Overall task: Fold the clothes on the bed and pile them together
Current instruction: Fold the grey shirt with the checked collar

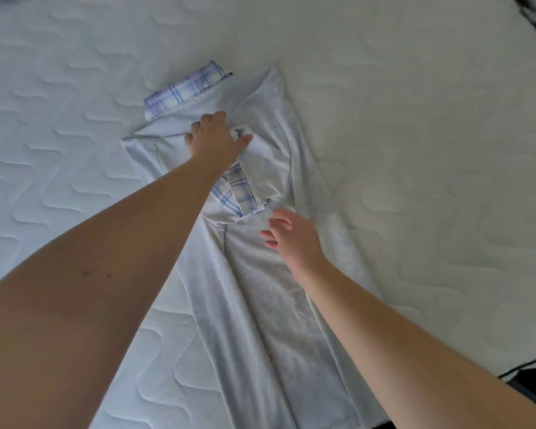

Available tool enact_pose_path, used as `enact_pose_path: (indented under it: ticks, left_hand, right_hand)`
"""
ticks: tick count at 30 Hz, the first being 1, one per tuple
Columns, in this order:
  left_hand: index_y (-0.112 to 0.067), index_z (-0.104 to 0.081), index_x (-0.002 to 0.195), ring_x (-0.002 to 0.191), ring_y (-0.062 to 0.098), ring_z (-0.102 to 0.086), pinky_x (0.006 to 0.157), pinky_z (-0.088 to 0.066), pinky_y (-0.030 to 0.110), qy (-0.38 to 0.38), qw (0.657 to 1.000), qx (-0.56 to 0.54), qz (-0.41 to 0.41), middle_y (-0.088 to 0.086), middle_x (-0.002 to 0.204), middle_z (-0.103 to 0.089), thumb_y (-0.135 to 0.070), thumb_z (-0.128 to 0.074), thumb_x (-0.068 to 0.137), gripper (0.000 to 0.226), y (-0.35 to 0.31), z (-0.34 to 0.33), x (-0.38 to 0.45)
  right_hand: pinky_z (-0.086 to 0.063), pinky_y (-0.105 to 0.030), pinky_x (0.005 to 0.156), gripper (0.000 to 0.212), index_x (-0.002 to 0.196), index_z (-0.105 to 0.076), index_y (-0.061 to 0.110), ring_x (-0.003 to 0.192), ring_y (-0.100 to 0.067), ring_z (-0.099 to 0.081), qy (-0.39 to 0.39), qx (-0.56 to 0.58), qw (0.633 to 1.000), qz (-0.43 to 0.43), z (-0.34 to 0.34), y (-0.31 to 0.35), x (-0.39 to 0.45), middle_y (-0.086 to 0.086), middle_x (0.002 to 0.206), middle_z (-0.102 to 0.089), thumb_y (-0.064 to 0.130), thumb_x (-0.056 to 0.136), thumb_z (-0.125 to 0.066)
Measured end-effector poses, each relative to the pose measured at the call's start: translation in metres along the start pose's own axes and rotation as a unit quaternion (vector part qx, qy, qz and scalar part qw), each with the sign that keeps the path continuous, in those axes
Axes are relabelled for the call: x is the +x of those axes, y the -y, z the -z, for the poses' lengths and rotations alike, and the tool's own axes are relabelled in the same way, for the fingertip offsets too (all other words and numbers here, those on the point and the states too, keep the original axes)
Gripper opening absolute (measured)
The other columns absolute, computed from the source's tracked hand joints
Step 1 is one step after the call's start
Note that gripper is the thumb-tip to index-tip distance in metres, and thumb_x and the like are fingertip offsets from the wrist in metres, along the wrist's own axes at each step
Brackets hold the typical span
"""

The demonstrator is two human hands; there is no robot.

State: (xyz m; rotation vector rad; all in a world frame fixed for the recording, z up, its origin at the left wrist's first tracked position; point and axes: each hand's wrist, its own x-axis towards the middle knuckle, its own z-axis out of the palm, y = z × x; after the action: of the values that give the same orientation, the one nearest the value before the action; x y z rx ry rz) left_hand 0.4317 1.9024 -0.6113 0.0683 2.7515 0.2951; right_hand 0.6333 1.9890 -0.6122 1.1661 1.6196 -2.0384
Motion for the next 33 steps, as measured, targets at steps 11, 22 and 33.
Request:
enact_pose_path:
  ticks: [11, 22, 33]
  left_hand:
    - [-0.034, -0.066, 0.092, 0.084, 0.009, -0.062, 0.075, -0.045, 0.018, -0.020, 0.991, -0.121, -0.048, -0.009, 0.085, -0.065, -0.041, -0.051, 0.096, 0.016, 0.003, 0.030, 0.024]
    - [-0.028, -0.056, 0.117, 0.076, 0.007, -0.060, 0.062, -0.046, 0.026, 0.151, 0.940, -0.302, 0.055, -0.007, 0.088, -0.068, -0.067, -0.069, 0.075, 0.059, 0.011, 0.040, 0.036]
    - [-0.029, -0.059, 0.114, 0.090, 0.017, -0.057, 0.083, -0.048, 0.033, 0.124, 0.921, -0.344, 0.134, 0.006, 0.110, -0.064, -0.018, -0.059, 0.085, 0.031, 0.038, 0.038, 0.034]
  right_hand:
    - [-0.032, -0.021, 0.049, 0.022, 0.069, -0.055, 0.019, 0.055, -0.009, -0.041, -0.052, 0.208, 0.958, -0.192, -0.040, 0.045, 0.031, 0.007, 0.061, -0.050, 0.021, 0.091, -0.060]
    - [-0.043, -0.017, 0.063, 0.022, 0.102, -0.059, 0.010, 0.059, -0.002, -0.058, -0.070, 0.209, 0.965, -0.140, -0.064, 0.058, 0.020, 0.003, 0.080, -0.061, 0.024, 0.085, -0.066]
    - [-0.054, -0.018, 0.058, 0.019, 0.113, -0.058, 0.009, 0.072, -0.009, -0.073, 0.040, 0.409, 0.891, -0.191, -0.069, 0.065, 0.009, -0.002, 0.082, -0.075, 0.021, 0.097, -0.058]
